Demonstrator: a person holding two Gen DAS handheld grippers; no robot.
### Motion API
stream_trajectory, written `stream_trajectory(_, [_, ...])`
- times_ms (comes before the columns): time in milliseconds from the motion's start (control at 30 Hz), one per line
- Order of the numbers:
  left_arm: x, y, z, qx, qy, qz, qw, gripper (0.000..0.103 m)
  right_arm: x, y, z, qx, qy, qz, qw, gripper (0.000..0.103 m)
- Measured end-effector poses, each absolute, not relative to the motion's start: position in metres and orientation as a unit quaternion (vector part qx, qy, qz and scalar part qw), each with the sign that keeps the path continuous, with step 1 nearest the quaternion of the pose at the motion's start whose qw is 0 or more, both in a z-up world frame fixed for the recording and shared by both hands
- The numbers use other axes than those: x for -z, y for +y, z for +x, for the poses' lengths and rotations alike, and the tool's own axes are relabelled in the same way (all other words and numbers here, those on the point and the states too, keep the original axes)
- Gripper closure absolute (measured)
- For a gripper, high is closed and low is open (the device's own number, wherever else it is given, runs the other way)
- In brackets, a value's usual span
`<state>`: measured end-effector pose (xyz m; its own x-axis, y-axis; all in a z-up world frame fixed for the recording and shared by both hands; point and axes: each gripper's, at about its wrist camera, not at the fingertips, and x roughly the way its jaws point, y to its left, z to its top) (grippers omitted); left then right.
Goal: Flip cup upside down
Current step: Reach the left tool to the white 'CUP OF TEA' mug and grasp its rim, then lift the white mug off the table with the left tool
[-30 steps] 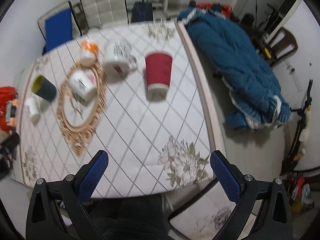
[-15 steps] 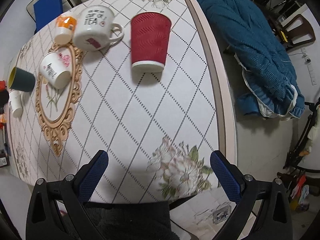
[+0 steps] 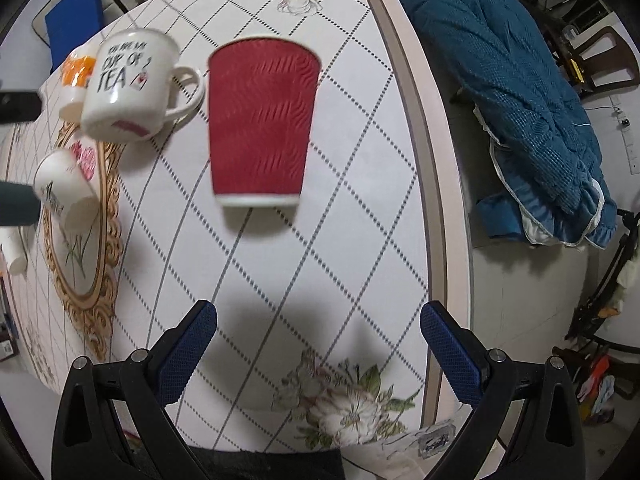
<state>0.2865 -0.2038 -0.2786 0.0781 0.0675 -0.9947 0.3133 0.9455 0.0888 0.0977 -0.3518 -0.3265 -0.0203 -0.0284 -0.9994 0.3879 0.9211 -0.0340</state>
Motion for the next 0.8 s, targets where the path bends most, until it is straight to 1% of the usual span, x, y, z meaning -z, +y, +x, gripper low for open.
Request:
stream_trajectory(333, [0.338,-0.244,0.328,0.093,0.7,0.189,0.682,0.0,0.345,-0.386,0.123,0.165,0.702,0.148,0.677,0.0])
stream_trajectory(600, [0.376,-0.26,0.331,0.104,0.718,0.221,0.652,0.0,0.358,-0.405,0.133,0.173,0.707,0.161,0.667,0.0])
stream_trajectory(800, [0.393,-0.259,0.337,0.105,0.717,0.236,0.647,0.0,0.364,-0.409,0.135,0.173,0.71,0.164,0.662,0.0])
